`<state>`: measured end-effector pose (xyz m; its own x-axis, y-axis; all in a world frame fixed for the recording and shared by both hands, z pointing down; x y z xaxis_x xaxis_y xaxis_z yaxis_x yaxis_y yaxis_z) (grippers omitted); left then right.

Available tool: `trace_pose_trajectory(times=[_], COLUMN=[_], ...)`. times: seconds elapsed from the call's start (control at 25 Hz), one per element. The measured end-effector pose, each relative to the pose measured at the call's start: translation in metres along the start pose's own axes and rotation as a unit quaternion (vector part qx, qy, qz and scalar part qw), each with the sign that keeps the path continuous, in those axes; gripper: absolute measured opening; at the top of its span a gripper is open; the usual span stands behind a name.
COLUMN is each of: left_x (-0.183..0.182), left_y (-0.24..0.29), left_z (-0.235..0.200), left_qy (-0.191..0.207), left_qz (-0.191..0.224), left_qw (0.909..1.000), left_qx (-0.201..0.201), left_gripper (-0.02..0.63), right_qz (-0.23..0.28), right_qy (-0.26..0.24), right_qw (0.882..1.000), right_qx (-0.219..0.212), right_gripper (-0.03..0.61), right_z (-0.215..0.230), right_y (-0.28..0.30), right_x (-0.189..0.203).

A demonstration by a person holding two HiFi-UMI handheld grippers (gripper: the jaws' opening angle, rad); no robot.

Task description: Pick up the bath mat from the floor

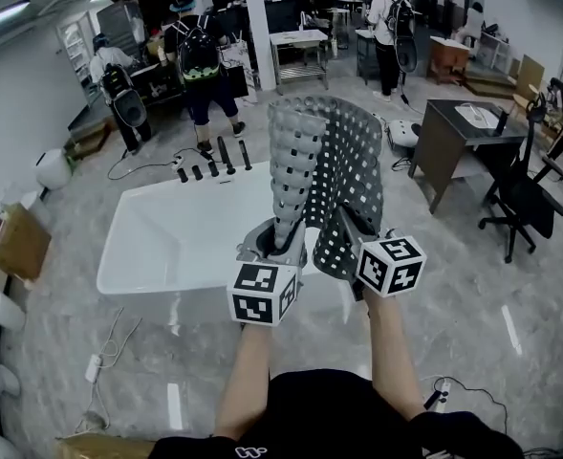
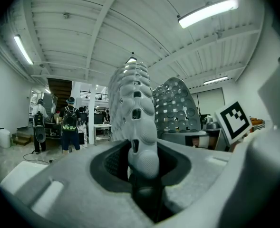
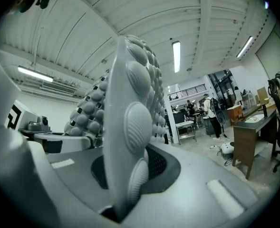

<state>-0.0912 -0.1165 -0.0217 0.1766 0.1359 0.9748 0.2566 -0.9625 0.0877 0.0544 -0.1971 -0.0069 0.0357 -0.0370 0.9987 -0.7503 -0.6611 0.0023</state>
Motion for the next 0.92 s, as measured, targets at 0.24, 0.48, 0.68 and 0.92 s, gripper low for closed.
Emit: trace_pose_trajectory(times=[0.24,0.48,0.68,0.92], left_x=[0.009,0.004,0.01,0.017], left_y=[0.004,0.004,0.011,0.022], left_z=[0.003,-0.002,0.003,0.012], left_qy=[-0.009,-0.015,-0.018,-0.026], left_qz=[0.003,-0.001,0.001,-0.001], left_qw=[1.0,0.9999,0.9998,0.9996], left_qx=[-0.002,0.006,0.01,0.011], left_gripper=[0.103,0.103,0.103,0.103], right_qz=[-0.011,-0.013,-0.013,-0.026], right_qy=[-0.017,-0.012,-0.022,-0.031], right_qw=[1.0,1.0,1.0,0.999], right_qx=[0.007,0.014,0.018,0.02], right_gripper=[0.023,0.023,0.023,0.025], right_z=[0.009,0.006,0.014,0.03], right_y=[-0.007,-0.003,-0.006,-0.012], right_x=[0.009,0.008,0.009,0.015])
Point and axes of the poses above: the fingertips, and each gripper's own axes: y forward along the fingers, z to its right, x out of its underside, the point moved 7 cm from there along -y, backward along the fingers, and after that the axes turned 13 degrees about -y, right-handed, at the moved point
